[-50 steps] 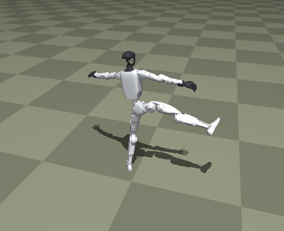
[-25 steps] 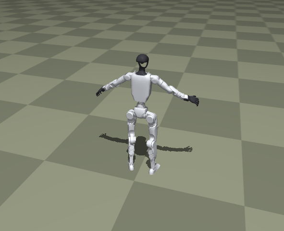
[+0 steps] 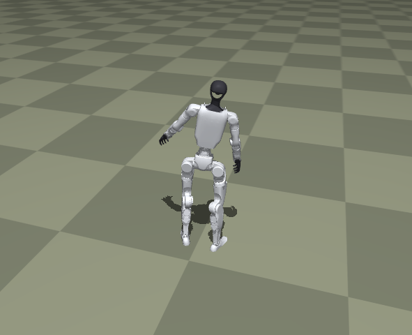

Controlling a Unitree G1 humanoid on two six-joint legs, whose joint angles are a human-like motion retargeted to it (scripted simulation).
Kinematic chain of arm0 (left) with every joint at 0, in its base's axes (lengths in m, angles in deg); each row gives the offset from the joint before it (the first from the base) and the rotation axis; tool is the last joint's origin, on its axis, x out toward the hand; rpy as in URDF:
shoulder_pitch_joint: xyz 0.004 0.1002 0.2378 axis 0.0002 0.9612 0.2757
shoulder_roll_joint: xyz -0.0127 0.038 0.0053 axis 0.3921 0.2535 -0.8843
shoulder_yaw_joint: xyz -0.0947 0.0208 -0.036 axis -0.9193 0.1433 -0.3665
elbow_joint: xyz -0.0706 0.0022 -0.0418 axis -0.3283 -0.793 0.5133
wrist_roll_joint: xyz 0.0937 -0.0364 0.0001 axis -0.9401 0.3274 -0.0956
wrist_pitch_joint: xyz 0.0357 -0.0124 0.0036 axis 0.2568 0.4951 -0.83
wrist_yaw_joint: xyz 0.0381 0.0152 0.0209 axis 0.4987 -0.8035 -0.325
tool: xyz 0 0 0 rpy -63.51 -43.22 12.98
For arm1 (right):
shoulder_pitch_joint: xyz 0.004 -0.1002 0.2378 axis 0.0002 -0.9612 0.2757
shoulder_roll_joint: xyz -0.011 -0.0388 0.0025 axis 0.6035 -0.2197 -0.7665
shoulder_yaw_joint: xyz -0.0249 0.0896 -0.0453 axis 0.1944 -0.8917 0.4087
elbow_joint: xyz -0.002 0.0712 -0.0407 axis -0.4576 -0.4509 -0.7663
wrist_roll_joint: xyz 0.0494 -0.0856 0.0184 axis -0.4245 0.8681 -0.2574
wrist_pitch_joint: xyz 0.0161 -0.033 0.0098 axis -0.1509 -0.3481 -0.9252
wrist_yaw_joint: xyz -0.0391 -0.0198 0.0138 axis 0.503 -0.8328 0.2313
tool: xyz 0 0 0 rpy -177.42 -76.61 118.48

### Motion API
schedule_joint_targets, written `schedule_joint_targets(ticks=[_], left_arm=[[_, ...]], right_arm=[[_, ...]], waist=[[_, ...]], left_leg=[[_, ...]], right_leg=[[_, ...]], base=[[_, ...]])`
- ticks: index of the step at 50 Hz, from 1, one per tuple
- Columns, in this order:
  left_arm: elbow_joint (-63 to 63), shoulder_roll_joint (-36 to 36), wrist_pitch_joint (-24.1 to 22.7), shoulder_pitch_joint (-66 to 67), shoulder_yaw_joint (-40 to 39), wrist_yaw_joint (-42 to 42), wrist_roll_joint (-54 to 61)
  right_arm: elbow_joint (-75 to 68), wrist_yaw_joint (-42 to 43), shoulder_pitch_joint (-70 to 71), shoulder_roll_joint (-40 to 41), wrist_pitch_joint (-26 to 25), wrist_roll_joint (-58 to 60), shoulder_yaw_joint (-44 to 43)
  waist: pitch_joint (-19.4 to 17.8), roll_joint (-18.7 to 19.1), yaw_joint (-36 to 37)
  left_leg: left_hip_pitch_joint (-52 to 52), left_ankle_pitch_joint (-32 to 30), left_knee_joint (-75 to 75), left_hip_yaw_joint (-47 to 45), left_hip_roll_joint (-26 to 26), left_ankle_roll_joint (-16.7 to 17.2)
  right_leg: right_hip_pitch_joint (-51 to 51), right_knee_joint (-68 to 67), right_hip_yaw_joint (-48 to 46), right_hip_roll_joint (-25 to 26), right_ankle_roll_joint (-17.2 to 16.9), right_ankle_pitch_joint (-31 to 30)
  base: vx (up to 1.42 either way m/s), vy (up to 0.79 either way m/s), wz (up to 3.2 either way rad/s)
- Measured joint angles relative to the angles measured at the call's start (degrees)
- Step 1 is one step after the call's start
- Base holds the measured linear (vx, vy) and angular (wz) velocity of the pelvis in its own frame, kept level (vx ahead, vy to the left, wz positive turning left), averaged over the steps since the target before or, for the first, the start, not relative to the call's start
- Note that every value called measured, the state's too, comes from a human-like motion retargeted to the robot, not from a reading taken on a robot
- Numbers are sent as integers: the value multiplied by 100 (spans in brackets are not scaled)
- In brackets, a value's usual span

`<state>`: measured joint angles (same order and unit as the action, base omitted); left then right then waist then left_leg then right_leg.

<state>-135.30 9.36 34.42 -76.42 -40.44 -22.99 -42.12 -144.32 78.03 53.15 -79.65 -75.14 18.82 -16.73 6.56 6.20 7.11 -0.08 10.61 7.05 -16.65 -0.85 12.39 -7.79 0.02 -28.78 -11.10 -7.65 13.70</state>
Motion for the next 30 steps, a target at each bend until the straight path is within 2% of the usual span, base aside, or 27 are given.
schedule_joint_targets(ticks=[5, 8, 12, 17, 22, 26, 30], left_arm=[[742, 654, 56, 284, 254, 60, -635], [1499, 1341, 20, 612, 252, 9, -736], [2644, 2385, -128, 1173, -232, -86, -589], [3768, 3712, -387, 1881, -1253, -247, -344], [4461, 4976, -610, 2402, -2078, -652, -149], [4982, 5745, -717, 2575, -2588, -929, 74], [5668, 6201, -792, 2480, -2954, -1008, 329]], right_arm=[[779, -284, -217, -377, 29, 496, 360], [1936, -421, -555, -986, 143, 726, 439], [3689, -649, -1177, -2036, 354, 770, 49], [5266, -794, -2117, -3412, 582, 775, -1160], [5944, -557, -3086, -4648, 791, 870, -2695], [6185, -316, -3695, -5308, 854, 719, -3897], [6575, -220, -4017, -5684, 839, 436, -4830]], waist=[[-71, -195, 23], [-142, -340, 20], [-240, -549, 84], [-357, -762, 242], [-402, -879, 297], [-395, -946, 239], [-388, -1013, 150]], left_leg=[[36, 139, 10, -36, -94, -134], [44, 181, 23, -91, -130, -184], [55, 197, 48, -220, -162, -204], [82, 185, 80, -391, -209, -204], [81, 159, 62, -434, -252, -205], [57, 137, 34, -383, -265, -175], [29, 127, 20, -324, -248, -120]], right_leg=[[-49, 68, -6, 115, -16, 33], [-43, 102, 44, 152, -54, 41], [-2, 124, 157, 171, -110, 22], [72, 96, 319, 187, -156, -58], [135, 49, 380, 219, -211, -150], [159, 20, 341, 235, -238, -187], [155, 27, 272, 227, -234, -164]], base=[[0, 0, 0], [-2, -1, -13], [-3, -1, -31], [-4, 1, -33], [-1, 0, -4], [-5, 4, 11], [-6, 5, 12]])
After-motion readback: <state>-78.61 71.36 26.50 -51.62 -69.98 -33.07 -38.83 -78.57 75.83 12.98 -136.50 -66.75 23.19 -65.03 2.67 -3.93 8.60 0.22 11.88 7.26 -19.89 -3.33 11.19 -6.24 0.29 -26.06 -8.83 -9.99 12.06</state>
